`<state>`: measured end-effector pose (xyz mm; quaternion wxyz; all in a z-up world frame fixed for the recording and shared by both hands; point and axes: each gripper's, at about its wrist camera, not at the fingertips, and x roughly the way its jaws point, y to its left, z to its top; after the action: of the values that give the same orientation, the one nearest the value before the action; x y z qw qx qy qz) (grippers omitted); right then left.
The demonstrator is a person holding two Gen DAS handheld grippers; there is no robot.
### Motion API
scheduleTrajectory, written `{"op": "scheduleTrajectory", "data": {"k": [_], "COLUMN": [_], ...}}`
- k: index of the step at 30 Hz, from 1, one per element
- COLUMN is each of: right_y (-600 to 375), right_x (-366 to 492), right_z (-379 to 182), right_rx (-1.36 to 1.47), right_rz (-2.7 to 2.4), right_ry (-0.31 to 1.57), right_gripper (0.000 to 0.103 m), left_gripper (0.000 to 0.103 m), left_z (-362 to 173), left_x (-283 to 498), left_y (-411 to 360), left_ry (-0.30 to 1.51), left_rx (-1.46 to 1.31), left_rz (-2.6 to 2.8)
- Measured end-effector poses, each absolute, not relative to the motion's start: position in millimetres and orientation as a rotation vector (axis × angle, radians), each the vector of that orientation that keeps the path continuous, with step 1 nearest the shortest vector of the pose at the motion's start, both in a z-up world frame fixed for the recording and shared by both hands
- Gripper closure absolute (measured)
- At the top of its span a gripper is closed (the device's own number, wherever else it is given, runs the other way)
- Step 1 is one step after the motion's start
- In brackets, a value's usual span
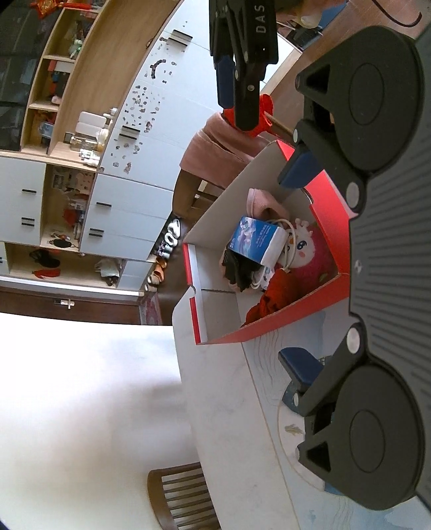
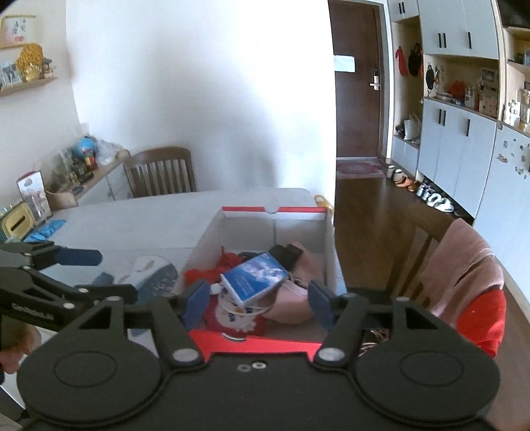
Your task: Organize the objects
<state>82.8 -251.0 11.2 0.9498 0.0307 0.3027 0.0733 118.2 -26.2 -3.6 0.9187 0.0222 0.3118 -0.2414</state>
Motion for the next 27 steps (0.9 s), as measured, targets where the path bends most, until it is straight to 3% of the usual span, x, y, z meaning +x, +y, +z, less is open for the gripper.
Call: {"op": "scheduleTrajectory", "data": {"k": [9,27], "right_y": [-248,-241], "right_x": [71,64], "right_z": [11,1], "right_rx": [0.098,0.098], "right_rz": [0.152,0.152], "right_ry": [0.581,0.607], "right_gripper": [0.027,0.027], "left_gripper": [0.000,0.000], "left_z": [-6,-14], "left_x": [108,104], "left_y": [-25,-23], "left_ry": [0.609,0.616], "left_rx": [0.056,0.042], "left_rz": [-0.501,-0.512]}}
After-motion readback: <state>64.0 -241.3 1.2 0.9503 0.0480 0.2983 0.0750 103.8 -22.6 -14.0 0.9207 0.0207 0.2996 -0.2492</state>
